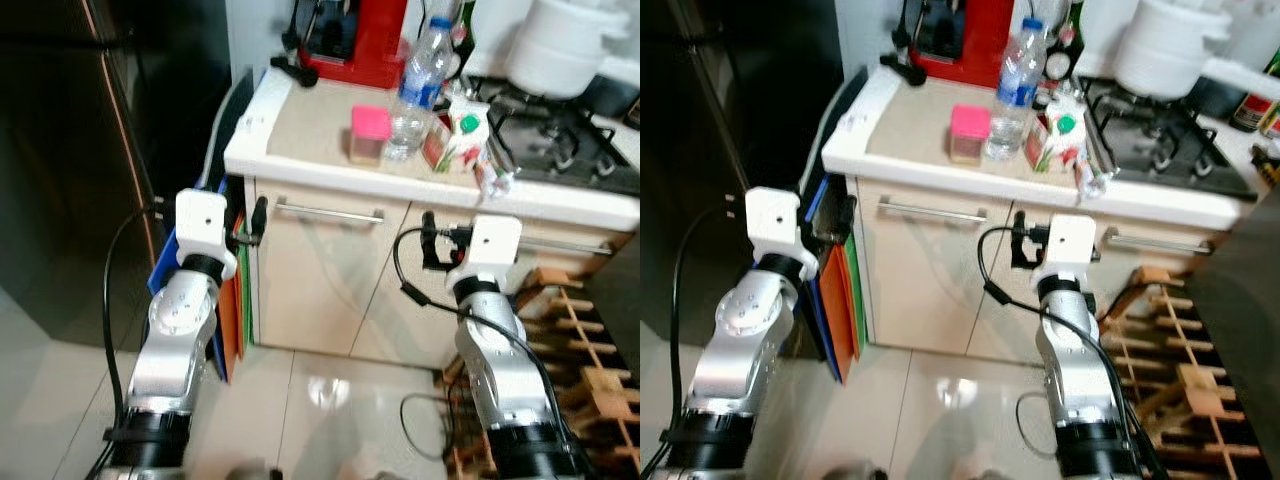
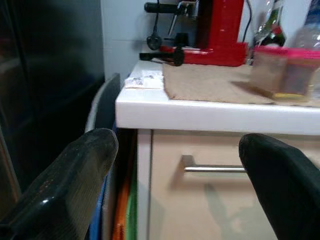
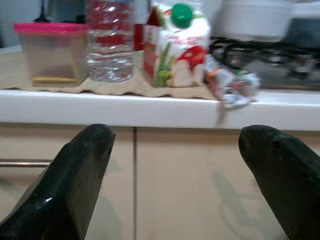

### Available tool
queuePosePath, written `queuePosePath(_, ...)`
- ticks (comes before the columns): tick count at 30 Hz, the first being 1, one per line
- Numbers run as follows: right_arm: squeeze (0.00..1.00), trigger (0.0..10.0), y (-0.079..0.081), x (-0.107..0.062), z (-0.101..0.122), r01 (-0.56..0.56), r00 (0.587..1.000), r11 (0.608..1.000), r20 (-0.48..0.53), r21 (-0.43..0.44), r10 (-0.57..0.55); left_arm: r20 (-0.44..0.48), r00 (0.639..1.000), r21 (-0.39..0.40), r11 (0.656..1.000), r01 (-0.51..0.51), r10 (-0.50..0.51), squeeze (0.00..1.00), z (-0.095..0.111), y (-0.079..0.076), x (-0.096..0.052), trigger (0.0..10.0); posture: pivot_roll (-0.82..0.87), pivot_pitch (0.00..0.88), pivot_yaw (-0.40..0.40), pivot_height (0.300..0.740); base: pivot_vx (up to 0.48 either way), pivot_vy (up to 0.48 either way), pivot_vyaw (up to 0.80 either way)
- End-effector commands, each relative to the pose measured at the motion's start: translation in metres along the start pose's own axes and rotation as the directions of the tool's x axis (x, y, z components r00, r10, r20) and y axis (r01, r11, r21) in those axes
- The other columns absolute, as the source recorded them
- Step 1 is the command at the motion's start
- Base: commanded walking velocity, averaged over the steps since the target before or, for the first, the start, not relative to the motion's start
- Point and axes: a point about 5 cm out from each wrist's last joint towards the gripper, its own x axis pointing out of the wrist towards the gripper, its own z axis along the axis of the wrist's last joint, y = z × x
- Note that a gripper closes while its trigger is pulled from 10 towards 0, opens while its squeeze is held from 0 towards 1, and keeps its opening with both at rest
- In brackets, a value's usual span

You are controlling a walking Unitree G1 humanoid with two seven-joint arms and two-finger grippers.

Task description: Restocking fridge

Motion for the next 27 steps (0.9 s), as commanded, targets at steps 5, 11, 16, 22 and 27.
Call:
queuePosePath(5,0.00,10.0,-0.006,0.009,0.031,0.046,0.991,0.999,0.123,-0.018,-0.044,0.123,0.989,-0.002,0.996,0.086,-0.085,0.00,0.033,-0.016,0.008,10.0,0.00,0.000,-0.052,0.710,0.000,0.000,0.00)
queuePosePath(11,0.00,10.0,-0.014,0.008,0.022,0.094,0.992,0.994,0.093,-0.060,-0.088,0.098,0.985,0.009,0.990,0.142,-0.143,0.00,0.025,-0.024,0.004,10.0,0.00,0.000,-0.050,0.710,0.400,0.000,0.00)
queuePosePath(16,0.00,10.0,-0.013,0.007,0.018,0.091,0.993,0.994,0.081,-0.064,-0.086,0.086,0.984,0.010,0.987,0.159,-0.159,0.00,0.021,-0.027,0.003,10.0,0.00,0.000,-0.047,0.710,0.480,0.000,0.00)
queuePosePath(22,0.00,10.0,-0.008,0.009,0.020,0.075,0.994,0.995,0.088,-0.061,-0.070,0.093,0.981,0.025,0.986,0.166,-0.168,0.00,0.022,-0.027,0.003,10.0,0.00,0.000,-0.048,0.710,0.480,0.000,0.00)
queuePosePath(27,0.00,10.0,-0.010,0.009,0.021,0.099,0.991,0.992,0.101,-0.075,-0.091,0.112,0.972,0.050,0.978,0.202,-0.206,0.00,0.025,-0.031,0.002,10.0,0.00,0.000,-0.049,0.710,0.480,0.000,0.00)
